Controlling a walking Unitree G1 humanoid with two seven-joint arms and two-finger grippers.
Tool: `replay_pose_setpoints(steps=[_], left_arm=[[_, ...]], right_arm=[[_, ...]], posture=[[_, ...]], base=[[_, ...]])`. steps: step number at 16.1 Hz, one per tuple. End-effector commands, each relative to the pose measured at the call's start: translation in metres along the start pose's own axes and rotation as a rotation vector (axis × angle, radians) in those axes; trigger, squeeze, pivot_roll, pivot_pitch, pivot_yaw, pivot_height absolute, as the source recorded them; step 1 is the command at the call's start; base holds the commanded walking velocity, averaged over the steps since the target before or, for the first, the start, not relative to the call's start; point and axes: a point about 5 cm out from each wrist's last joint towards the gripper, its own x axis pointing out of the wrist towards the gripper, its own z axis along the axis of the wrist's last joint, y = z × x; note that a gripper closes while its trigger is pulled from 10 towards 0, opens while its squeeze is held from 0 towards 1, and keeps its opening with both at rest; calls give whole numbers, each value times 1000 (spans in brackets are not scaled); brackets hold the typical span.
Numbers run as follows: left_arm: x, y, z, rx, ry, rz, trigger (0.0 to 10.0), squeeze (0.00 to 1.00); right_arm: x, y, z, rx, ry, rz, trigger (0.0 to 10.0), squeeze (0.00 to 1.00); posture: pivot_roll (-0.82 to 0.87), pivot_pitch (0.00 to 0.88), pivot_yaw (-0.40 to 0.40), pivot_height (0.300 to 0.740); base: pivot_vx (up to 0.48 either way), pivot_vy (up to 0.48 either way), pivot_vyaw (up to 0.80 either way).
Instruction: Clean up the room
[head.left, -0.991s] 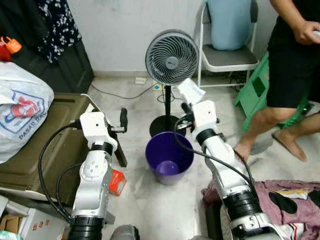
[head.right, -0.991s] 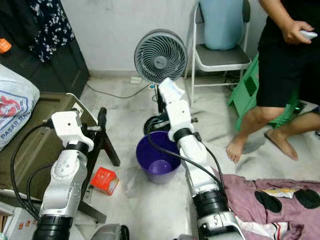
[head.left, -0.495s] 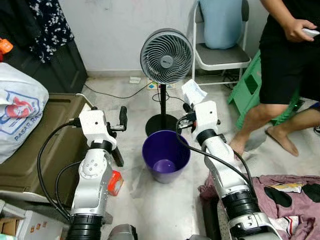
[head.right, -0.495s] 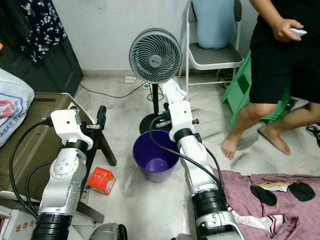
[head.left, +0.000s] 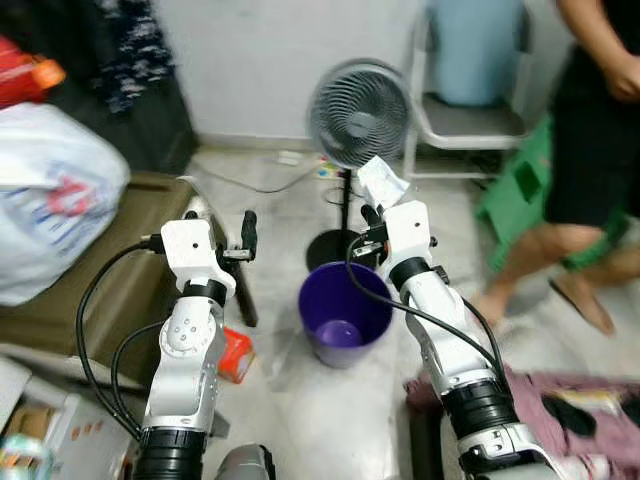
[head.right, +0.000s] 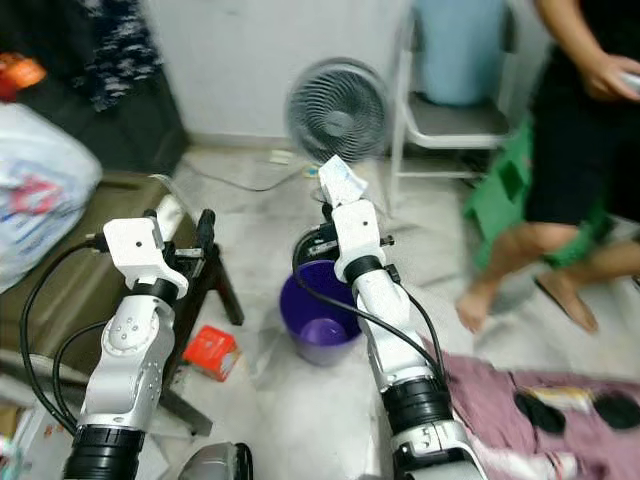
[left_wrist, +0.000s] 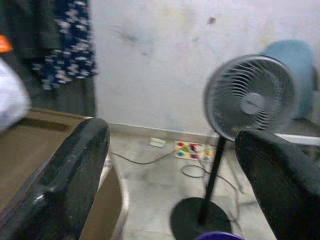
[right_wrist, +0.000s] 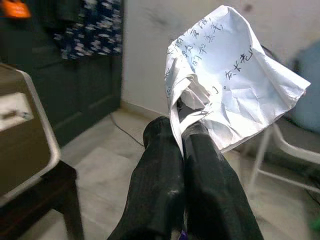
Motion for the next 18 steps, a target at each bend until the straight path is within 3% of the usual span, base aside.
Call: replay_pose_setpoints(steps=[1,5,15,18], left_arm=[[0,2,2,5,-10,-3,10000,0],[0,2,3,5,-11,0,10000,0],[0,1,2,3,-11,-1,10000,0],[0,1,2,1,-14,-1,10000,0]], right_arm=[[3,4,5,-10,-19,20,10000,0],[4,4,5,-4,-19,19,10000,0],[5,3,3,8,-1,13,10000,0],[6,3,3,15,0,11,10000,0]], posture=[[4,27,28,740],[4,39,26,740],[2,44,24,740],[2,46,23,740]], base=[[244,0,800],[242,0,627],[77,0,0],[301,0,-800]])
